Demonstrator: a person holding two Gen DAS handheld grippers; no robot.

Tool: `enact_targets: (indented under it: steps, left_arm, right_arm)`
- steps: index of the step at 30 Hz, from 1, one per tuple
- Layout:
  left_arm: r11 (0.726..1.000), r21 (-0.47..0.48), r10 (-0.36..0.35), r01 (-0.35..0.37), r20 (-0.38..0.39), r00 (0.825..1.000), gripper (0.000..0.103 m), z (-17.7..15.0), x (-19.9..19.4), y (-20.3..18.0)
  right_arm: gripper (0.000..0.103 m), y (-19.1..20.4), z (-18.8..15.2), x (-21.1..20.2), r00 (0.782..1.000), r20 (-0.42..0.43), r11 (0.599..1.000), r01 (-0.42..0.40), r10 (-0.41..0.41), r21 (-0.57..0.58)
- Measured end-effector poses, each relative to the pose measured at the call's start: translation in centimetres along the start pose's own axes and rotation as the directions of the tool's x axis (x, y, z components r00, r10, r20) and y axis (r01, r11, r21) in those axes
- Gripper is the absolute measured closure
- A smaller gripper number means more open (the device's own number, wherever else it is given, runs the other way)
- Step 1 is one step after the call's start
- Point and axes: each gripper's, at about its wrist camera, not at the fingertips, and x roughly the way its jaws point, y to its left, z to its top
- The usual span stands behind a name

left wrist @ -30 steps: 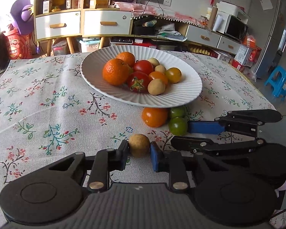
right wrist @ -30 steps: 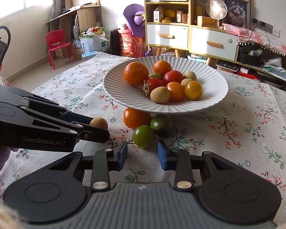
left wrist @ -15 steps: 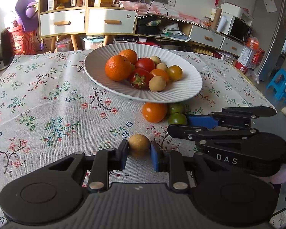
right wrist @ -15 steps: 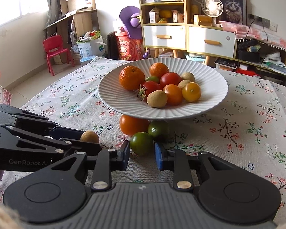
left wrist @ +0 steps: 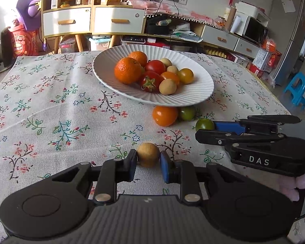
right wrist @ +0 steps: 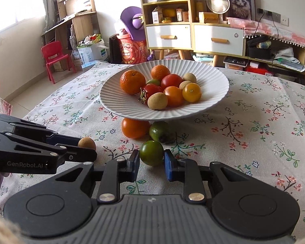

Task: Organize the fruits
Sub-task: 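Carry the brown fruit and green tomato over the white plate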

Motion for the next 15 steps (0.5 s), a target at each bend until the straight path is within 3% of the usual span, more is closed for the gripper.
enact_targets:
  steps: [8, 15]
  left_arm:
    - [1.000, -0.013, -0.022, 0.022, 0.036, 0.999, 0.086, 0.8, -1.4, -0.3]
    - [0.999, -0.011, -0.036, 0.037, 0.084, 0.996, 0.086, 2.6, -2.0, -1.6]
  right_arm:
    - [0.080, -0.8, 0.3, -1.3, 1.000, 0.020, 0.999, 0.009, -0.010, 0.039]
    - [0.080, -2.1, 2.1, -2.2, 0.995, 0.091, 0.996, 0.026, -0.034, 0.091]
